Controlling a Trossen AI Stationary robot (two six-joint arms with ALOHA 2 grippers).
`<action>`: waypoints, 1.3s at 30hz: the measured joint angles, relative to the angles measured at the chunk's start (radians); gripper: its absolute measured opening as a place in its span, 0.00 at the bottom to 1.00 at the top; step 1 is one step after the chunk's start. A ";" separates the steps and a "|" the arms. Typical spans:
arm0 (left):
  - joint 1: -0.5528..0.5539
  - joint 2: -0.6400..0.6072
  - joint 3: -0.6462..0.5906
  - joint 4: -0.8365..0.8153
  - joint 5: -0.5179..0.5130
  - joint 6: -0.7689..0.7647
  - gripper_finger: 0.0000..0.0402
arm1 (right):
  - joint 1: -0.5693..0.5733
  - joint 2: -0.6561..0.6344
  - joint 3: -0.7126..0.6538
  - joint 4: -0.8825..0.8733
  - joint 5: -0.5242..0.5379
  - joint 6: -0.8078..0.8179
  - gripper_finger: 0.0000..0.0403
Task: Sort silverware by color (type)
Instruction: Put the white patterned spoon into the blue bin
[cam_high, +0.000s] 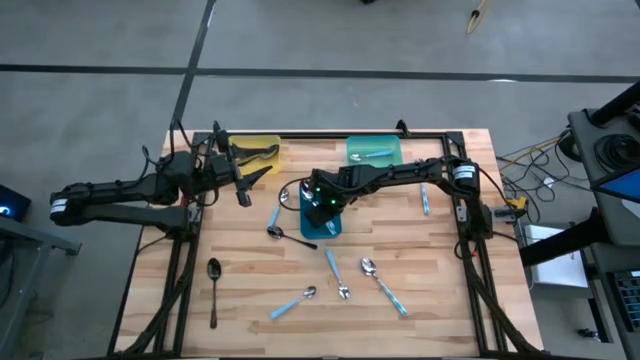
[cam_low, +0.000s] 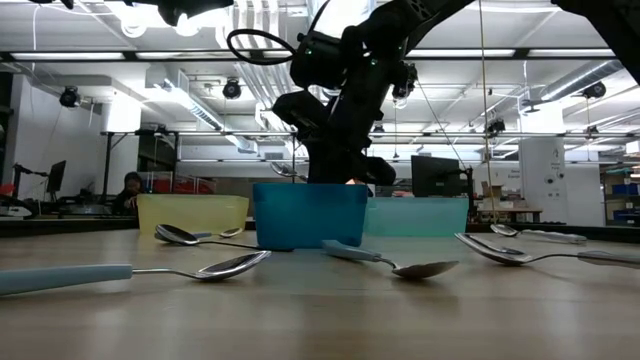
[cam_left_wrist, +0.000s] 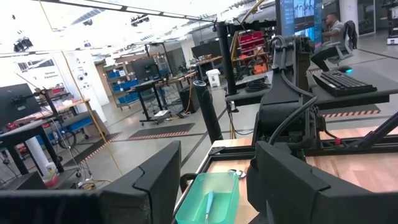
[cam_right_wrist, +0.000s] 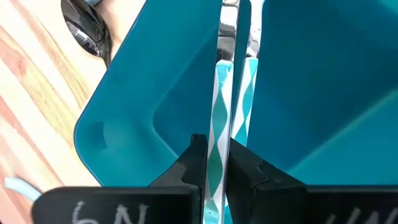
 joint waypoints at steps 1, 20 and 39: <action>0.000 0.000 0.000 0.000 0.000 0.000 0.47 | 0.000 0.000 0.000 0.000 0.000 0.000 0.07; 0.000 0.000 0.000 0.000 0.000 0.000 0.47 | 0.000 0.000 0.000 0.004 0.012 -0.016 0.07; 0.000 0.000 0.000 0.000 0.000 0.010 0.47 | 0.000 0.000 0.000 0.004 0.022 -0.025 0.07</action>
